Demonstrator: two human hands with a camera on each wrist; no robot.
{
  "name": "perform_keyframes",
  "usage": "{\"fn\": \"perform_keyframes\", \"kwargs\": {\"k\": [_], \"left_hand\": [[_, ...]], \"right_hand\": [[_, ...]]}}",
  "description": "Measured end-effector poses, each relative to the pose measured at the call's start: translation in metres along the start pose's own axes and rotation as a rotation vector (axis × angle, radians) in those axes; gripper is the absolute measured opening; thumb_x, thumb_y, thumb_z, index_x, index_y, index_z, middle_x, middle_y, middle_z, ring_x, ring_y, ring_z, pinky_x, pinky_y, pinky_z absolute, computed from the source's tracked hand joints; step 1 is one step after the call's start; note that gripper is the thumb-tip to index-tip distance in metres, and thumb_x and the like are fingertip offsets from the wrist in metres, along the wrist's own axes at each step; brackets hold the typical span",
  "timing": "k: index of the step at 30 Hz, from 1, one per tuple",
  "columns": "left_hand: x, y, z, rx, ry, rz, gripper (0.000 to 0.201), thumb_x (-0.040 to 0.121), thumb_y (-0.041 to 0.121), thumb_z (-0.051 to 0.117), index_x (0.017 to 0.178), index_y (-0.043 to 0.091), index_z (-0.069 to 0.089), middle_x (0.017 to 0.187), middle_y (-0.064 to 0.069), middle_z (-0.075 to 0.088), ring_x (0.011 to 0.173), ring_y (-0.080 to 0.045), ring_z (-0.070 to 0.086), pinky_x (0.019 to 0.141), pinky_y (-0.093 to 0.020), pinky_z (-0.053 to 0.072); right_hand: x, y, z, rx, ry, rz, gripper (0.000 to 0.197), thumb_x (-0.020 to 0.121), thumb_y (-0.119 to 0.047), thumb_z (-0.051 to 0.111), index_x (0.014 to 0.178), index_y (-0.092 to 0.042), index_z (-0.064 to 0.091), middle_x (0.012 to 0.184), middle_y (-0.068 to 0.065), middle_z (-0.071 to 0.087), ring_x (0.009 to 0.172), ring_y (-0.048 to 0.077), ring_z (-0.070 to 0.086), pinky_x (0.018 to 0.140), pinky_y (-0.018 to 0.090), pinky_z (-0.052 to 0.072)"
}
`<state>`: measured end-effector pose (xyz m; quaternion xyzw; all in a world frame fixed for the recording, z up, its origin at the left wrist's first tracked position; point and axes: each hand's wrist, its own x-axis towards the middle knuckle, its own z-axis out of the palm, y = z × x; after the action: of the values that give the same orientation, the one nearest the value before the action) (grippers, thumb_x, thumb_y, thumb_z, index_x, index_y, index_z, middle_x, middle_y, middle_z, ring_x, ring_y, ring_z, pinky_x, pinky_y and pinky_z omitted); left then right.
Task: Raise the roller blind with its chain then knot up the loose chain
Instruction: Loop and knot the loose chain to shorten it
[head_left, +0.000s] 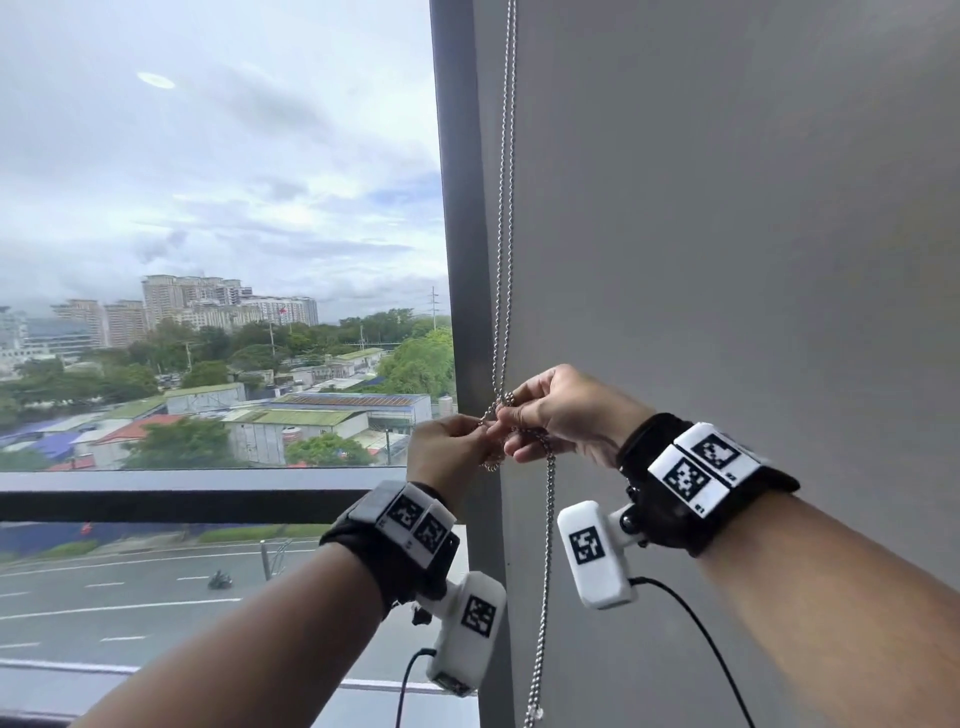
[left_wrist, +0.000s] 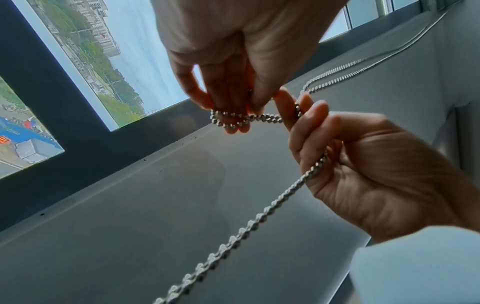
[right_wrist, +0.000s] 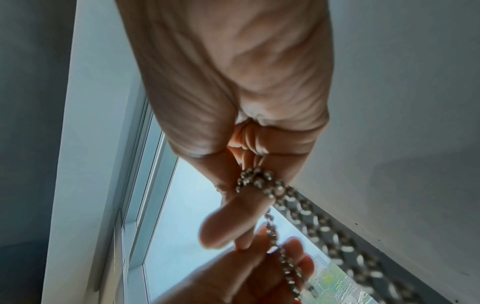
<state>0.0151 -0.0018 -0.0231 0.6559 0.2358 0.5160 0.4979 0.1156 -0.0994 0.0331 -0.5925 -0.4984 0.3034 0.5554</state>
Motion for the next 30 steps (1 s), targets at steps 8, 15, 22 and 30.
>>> {"fn": "perform_keyframes", "kwargs": {"k": [8, 15, 22, 30], "left_hand": [[0.004, 0.004, 0.008, 0.01, 0.1, 0.166, 0.013, 0.08, 0.016, 0.066, 0.069, 0.009, 0.068, 0.072, -0.017, 0.068, 0.068, -0.022, 0.059, 0.07, -0.033, 0.047], [0.001, 0.01, 0.006, -0.107, 0.028, 0.229, 0.019, 0.082, 0.016, 0.065, 0.069, 0.003, 0.07, 0.065, -0.006, 0.067, 0.063, -0.016, 0.059, 0.063, -0.024, 0.049], [0.003, 0.008, 0.009, -0.238, -0.209, 0.047, 0.016, 0.083, 0.004, 0.06, 0.073, -0.007, 0.067, 0.065, -0.013, 0.065, 0.06, -0.021, 0.057, 0.059, -0.024, 0.047], [-0.005, 0.018, 0.006, -0.188, -0.256, 0.063, 0.022, 0.083, 0.006, 0.059, 0.087, -0.014, 0.067, 0.063, 0.001, 0.071, 0.063, -0.005, 0.063, 0.065, -0.012, 0.047]], "right_hand": [[0.002, 0.003, 0.003, 0.008, 0.153, -0.05, 0.022, 0.093, -0.003, 0.062, 0.108, 0.012, 0.06, 0.093, 0.029, 0.072, 0.053, 0.019, 0.068, 0.052, 0.034, 0.062], [0.009, 0.004, 0.003, 0.159, 0.232, -0.023, 0.031, 0.09, -0.002, 0.066, 0.115, 0.012, 0.056, 0.083, 0.024, 0.072, 0.056, 0.026, 0.072, 0.05, 0.037, 0.061], [0.017, 0.01, 0.005, -0.069, 0.353, -0.068, 0.011, 0.087, -0.018, 0.073, 0.084, -0.013, 0.064, 0.083, 0.012, 0.074, 0.062, 0.022, 0.07, 0.05, 0.028, 0.054], [0.019, 0.013, 0.01, -0.129, 0.295, -0.087, 0.011, 0.089, -0.015, 0.068, 0.079, -0.012, 0.064, 0.084, 0.012, 0.07, 0.076, 0.021, 0.067, 0.078, 0.048, 0.062]]}}
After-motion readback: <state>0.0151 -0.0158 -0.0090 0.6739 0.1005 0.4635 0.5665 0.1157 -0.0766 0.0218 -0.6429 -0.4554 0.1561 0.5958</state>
